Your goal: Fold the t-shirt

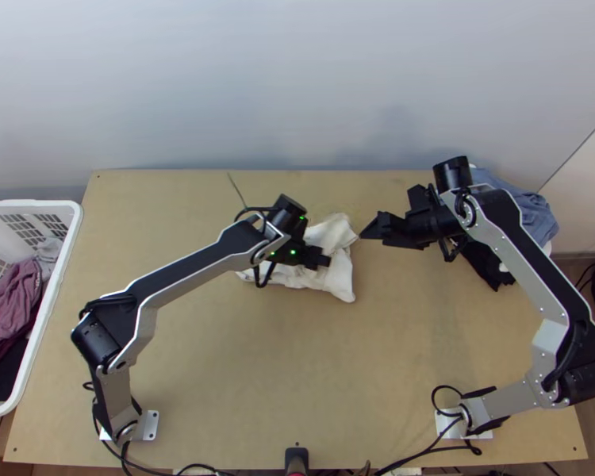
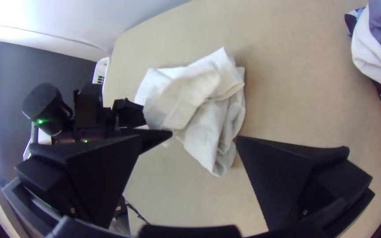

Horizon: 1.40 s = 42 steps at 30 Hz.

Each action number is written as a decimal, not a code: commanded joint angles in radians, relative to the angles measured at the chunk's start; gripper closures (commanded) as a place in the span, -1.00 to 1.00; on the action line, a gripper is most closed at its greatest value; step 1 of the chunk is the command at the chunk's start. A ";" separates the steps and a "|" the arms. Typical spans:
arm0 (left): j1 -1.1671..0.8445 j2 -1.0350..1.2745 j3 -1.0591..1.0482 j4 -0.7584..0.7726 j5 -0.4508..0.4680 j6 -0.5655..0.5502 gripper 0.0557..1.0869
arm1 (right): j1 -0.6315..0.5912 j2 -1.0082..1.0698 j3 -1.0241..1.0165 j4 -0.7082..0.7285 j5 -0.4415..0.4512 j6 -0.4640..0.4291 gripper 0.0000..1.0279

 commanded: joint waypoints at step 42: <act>0.401 -0.569 -0.249 -0.273 0.032 0.002 -0.92 | 0.344 -0.011 -0.331 0.211 0.317 -0.171 -0.91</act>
